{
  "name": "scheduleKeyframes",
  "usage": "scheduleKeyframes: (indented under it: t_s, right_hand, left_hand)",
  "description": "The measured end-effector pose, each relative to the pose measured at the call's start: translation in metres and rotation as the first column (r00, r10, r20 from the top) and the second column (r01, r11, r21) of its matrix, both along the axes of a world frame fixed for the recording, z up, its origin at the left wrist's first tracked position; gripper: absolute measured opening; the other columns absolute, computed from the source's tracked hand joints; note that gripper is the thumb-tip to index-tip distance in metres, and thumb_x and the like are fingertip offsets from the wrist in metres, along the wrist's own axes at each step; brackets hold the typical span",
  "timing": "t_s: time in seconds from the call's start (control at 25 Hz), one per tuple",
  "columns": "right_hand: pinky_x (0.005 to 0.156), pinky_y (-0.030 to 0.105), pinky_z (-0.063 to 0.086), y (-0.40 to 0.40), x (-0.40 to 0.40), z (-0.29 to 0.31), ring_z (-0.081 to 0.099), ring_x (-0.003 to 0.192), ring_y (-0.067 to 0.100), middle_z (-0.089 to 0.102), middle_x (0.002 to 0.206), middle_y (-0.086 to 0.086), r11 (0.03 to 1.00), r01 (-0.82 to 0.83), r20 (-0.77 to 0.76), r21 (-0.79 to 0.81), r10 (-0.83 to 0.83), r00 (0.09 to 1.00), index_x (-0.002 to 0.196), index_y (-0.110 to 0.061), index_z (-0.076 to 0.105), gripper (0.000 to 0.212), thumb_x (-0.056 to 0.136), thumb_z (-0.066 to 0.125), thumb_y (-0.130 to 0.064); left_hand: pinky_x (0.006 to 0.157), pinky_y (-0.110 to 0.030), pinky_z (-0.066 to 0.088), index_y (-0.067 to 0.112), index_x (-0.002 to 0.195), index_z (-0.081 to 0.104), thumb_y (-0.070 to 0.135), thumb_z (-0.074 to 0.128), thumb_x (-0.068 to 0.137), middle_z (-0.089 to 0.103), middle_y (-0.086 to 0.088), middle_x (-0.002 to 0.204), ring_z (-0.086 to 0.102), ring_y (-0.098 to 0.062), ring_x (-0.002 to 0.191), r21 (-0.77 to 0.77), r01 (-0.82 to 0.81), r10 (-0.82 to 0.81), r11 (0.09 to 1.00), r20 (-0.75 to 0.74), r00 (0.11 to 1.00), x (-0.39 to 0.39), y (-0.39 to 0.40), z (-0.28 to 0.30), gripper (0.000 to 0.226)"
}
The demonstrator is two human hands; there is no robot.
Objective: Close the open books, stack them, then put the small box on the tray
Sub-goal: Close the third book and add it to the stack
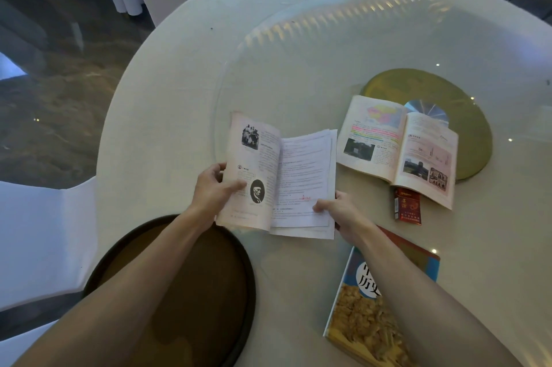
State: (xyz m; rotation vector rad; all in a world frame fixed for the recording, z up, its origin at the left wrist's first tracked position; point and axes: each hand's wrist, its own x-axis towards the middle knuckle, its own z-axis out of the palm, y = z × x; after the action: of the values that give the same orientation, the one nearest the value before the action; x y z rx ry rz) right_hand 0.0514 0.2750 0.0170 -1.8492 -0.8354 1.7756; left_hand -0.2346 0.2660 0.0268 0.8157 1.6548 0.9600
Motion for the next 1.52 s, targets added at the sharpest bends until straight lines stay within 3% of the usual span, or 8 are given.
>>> scheduleKeyframes:
  t_s: [0.36,0.48,0.6,0.8,0.92,1.04,1.28,1.52]
  right_hand:
    - [0.068,0.027,0.063,-0.051,0.007,0.031,0.078,0.088,0.013,0.077,0.109,0.003,0.979,-0.037,-0.06,0.201,0.05,0.997,0.128,-0.02,0.063,0.047,0.087,0.069,0.002]
    - [0.073,0.036,0.06,-0.072,0.007,0.023,0.076,0.087,0.021,0.078,0.108,0.013,0.993,0.0,-0.141,0.12,0.017,0.99,0.125,-0.022,0.072,0.034,0.095,0.061,-0.033]
    - [0.078,0.044,0.062,-0.087,0.008,0.011,0.079,0.086,0.024,0.083,0.103,0.01,0.998,0.04,-0.161,0.04,-0.033,0.986,0.118,-0.021,0.078,0.052,0.099,0.048,-0.059]
    - [0.08,0.052,0.067,-0.109,0.011,0.001,0.08,0.084,0.025,0.081,0.107,0.012,0.984,0.122,0.014,0.13,-0.125,0.992,0.127,-0.01,0.07,0.027,0.103,0.058,-0.013]
    - [0.079,0.048,0.067,-0.115,0.02,0.017,0.082,0.092,0.027,0.082,0.11,0.011,0.964,0.181,-0.075,0.194,-0.17,0.983,0.131,-0.011,0.067,0.032,0.101,0.061,-0.002]
    - [0.07,0.044,0.067,-0.119,0.036,0.043,0.082,0.089,0.027,0.084,0.106,0.011,0.948,0.244,-0.242,0.203,-0.193,0.951,0.127,-0.016,0.071,0.034,0.098,0.064,0.0]
    - [0.074,0.042,0.067,-0.148,0.091,0.062,0.08,0.09,0.026,0.083,0.109,0.011,0.916,0.317,-0.264,0.248,-0.251,0.931,0.123,-0.015,0.074,0.032,0.098,0.063,0.001]
    - [0.09,0.053,0.064,-0.199,0.148,0.032,0.078,0.103,0.038,0.082,0.111,0.017,0.918,0.341,0.057,0.202,-0.358,0.932,0.115,-0.006,0.076,0.02,0.098,0.066,-0.004]
  left_hand:
    - [0.071,-0.04,0.062,0.027,0.101,0.073,0.027,0.083,0.075,0.075,-0.005,0.094,0.073,-0.024,0.084,0.055,0.259,-0.26,0.964,0.017,0.965,0.081,-0.038,0.024,0.027]
    - [0.078,-0.033,0.06,0.022,0.108,0.074,0.027,0.081,0.079,0.075,-0.002,0.098,0.072,-0.019,0.089,0.032,0.305,-0.307,0.952,0.056,0.95,0.107,-0.06,0.019,0.03]
    - [0.087,-0.03,0.058,0.012,0.118,0.072,0.014,0.081,0.08,0.076,-0.005,0.107,0.072,-0.018,0.096,-0.066,0.357,-0.34,0.932,0.183,0.922,0.124,-0.081,0.011,0.038]
    - [0.076,-0.025,0.059,0.011,0.109,0.073,-0.007,0.06,0.087,0.072,-0.012,0.114,0.071,-0.02,0.099,-0.122,0.379,-0.32,0.917,0.34,0.884,0.121,-0.107,-0.01,0.032]
    - [0.058,-0.015,0.052,0.013,0.124,0.064,0.007,0.068,0.089,0.071,-0.005,0.109,0.07,-0.008,0.081,-0.21,0.204,-0.195,0.956,0.062,0.979,0.111,-0.108,-0.01,0.035]
    - [0.076,-0.028,0.052,0.006,0.142,0.049,0.028,0.074,0.088,0.063,-0.016,0.127,0.066,-0.026,0.105,-0.305,0.165,-0.196,0.938,-0.073,0.978,0.106,-0.105,-0.013,0.064]
    - [0.076,-0.04,0.058,-0.003,0.12,0.065,0.02,0.068,0.094,0.075,-0.019,0.105,0.072,-0.031,0.088,-0.295,0.264,-0.151,0.918,0.355,0.922,0.141,-0.107,-0.005,0.034]
    - [0.069,-0.039,0.058,0.011,0.106,0.066,0.013,0.072,0.09,0.072,-0.013,0.101,0.07,-0.028,0.084,-0.231,0.315,-0.241,0.92,0.3,0.923,0.194,-0.12,-0.011,0.016]
